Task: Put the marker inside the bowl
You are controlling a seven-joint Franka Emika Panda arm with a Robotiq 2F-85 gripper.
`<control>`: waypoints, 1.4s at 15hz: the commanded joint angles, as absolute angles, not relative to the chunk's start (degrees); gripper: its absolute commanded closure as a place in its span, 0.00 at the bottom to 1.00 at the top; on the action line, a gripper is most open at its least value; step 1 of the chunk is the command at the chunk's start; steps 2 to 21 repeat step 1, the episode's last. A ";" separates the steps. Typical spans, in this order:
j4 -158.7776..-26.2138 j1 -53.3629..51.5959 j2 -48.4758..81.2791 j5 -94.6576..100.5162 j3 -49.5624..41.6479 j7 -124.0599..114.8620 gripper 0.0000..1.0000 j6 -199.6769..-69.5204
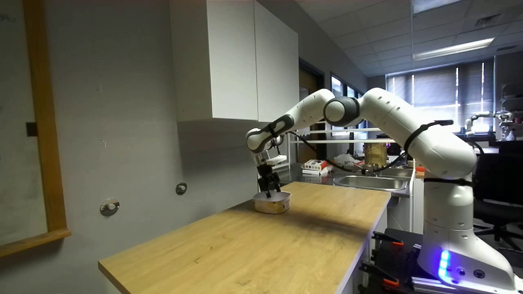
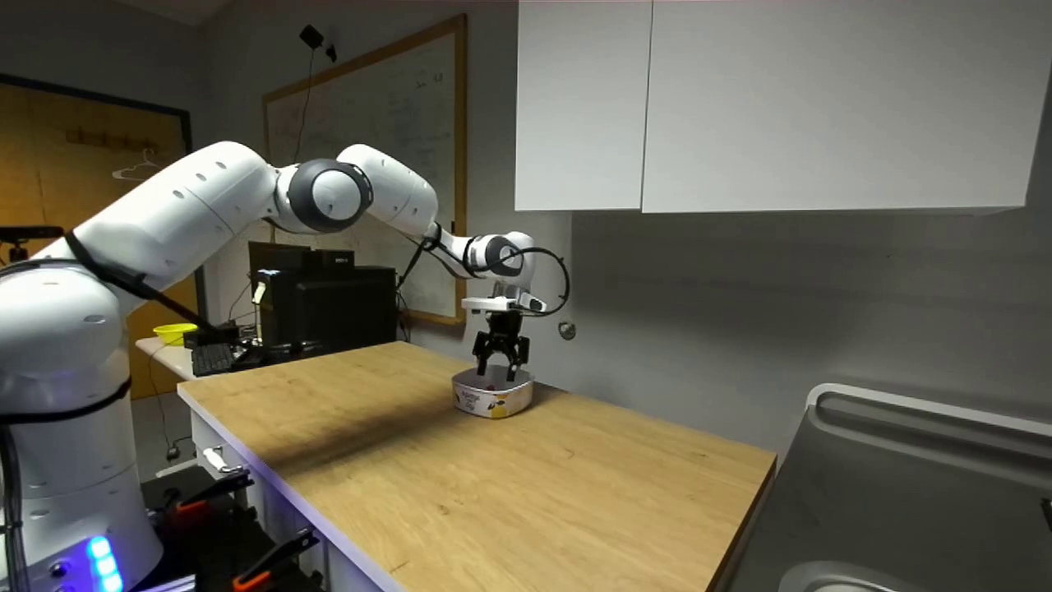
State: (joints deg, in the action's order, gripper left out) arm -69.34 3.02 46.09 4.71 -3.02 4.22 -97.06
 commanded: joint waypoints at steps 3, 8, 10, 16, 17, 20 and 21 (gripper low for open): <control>-80.60 2.60 36.75 4.28 -2.94 1.02 0.00 -99.65; -80.60 2.60 36.75 4.28 -2.94 1.02 0.00 -99.65; -80.60 2.60 36.75 4.28 -2.94 1.02 0.00 -99.65; -80.60 2.60 36.75 4.28 -2.94 1.02 0.00 -99.65; -80.60 2.60 36.75 4.28 -2.94 1.02 0.00 -99.65; -80.60 2.60 36.75 4.28 -2.94 1.02 0.00 -99.65; -80.60 2.60 36.75 4.28 -2.94 1.02 0.00 -99.65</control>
